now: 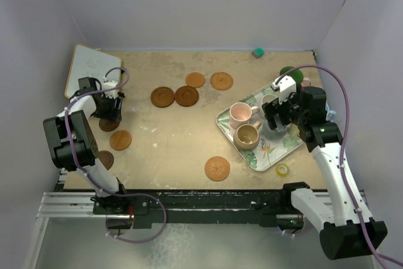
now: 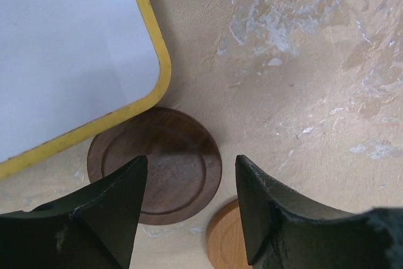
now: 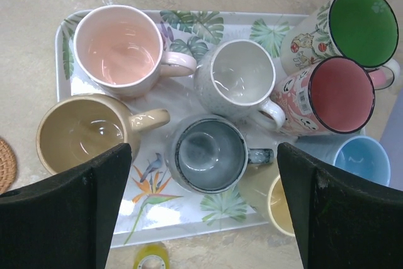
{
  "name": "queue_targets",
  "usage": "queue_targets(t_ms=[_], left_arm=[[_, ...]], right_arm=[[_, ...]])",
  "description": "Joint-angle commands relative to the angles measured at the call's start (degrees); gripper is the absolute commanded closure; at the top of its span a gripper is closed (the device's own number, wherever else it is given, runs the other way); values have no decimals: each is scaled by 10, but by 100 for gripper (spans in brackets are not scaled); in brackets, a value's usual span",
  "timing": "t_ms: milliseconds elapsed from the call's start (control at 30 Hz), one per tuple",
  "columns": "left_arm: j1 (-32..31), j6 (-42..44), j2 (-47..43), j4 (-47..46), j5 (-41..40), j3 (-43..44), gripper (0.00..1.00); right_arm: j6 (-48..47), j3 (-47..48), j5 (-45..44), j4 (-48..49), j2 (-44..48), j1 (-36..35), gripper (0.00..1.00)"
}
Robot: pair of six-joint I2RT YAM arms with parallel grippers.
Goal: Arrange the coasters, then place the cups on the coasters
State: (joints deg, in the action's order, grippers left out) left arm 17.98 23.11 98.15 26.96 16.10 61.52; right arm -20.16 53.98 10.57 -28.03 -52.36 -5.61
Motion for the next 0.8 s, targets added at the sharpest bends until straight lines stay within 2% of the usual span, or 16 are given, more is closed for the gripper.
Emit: queue_targets(t_ms=[0, 367, 767], left_arm=[[0, 1, 12, -13, 20, 25, 46], [-25, 17, 22, -4, -29, -2, 59], [-77, 12, 25, 30, -31, -12, 68]], right_arm=[[-3, 27, 22, -6, 13, -1, 0], [-7, 27, 17, -9, 8, -12, 0], [-5, 27, 19, -9, 7, -12, 0]])
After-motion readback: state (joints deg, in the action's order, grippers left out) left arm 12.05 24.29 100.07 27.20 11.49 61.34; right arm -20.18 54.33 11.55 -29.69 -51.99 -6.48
